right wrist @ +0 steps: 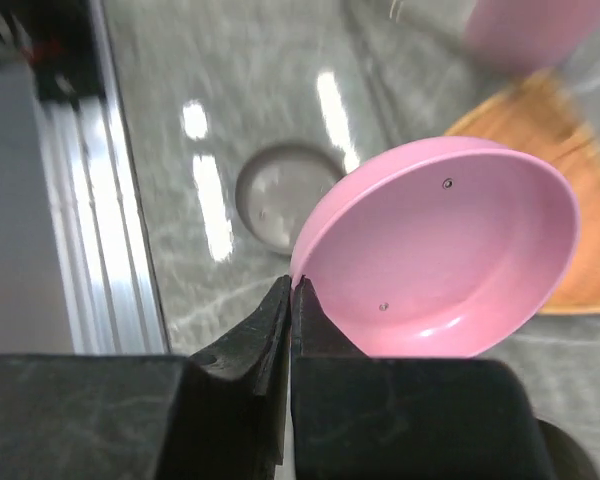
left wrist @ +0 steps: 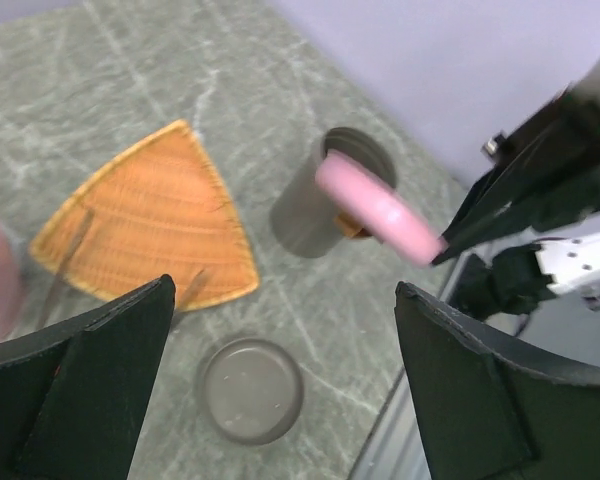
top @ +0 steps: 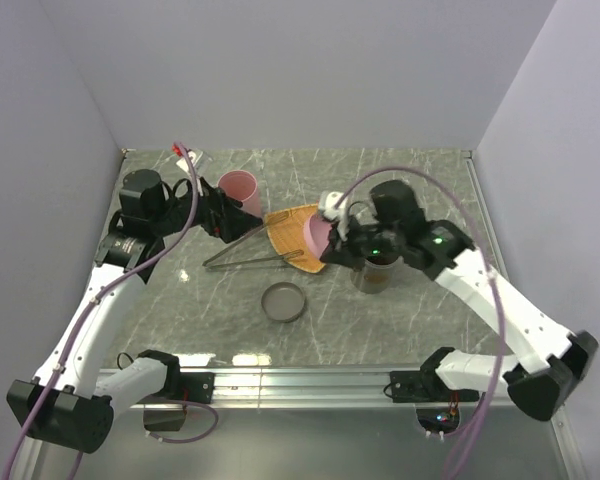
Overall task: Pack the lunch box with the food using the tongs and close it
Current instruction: Pick up the box lid from the center of the board.
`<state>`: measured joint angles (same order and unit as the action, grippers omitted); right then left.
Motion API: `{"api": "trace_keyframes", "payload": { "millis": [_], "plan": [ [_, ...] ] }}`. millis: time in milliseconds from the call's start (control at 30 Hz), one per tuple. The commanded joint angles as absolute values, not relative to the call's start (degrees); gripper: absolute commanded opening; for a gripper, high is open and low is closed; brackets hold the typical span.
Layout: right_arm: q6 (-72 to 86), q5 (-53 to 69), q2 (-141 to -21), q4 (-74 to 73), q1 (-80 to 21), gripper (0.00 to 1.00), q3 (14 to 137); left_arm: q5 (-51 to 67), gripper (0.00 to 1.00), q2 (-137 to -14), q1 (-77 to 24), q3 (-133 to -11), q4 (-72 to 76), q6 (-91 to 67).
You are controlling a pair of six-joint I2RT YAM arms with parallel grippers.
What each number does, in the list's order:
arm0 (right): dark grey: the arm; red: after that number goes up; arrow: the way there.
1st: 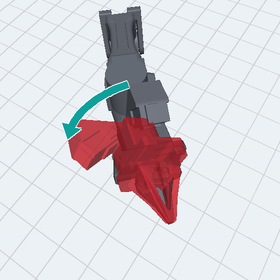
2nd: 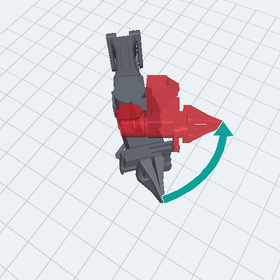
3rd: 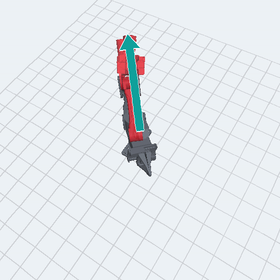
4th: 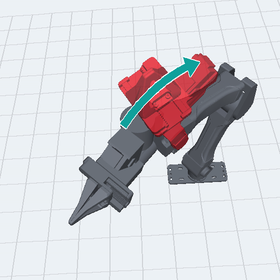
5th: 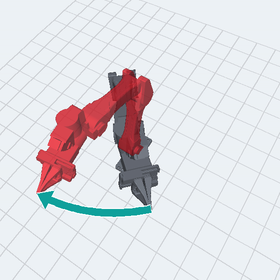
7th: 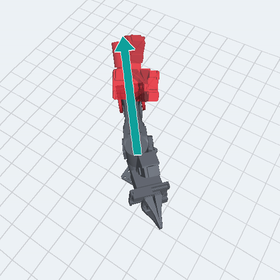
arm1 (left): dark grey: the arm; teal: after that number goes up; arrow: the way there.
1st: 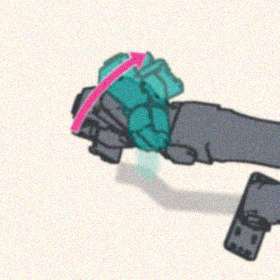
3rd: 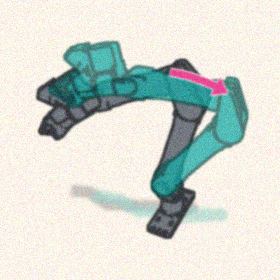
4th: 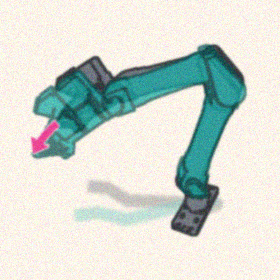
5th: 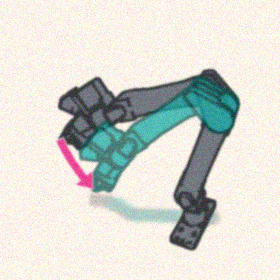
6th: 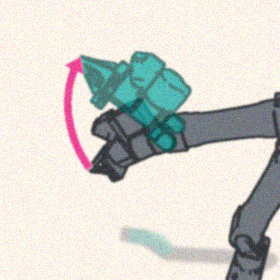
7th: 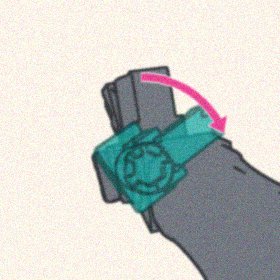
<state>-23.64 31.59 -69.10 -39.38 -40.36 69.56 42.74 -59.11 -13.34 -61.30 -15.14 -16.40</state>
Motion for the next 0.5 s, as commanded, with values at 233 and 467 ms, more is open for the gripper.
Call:
{"api": "trace_keyframes", "payload": {
  "millis": [233, 467],
  "plan": [
    [-10.5, 54.6, -61.2, -32.7, -32.8, 0.0, 78.1, 53.8, 0.97, -50.9, -13.0, -62.7, -2.6, -15.9],
    [9.0, 52.0, -51.2, 5.3, -32.7, 0.0, 64.7, 62.1, 0.95, -49.0, -13.3, -54.2, 30.2, -46.6]
  ]
}}
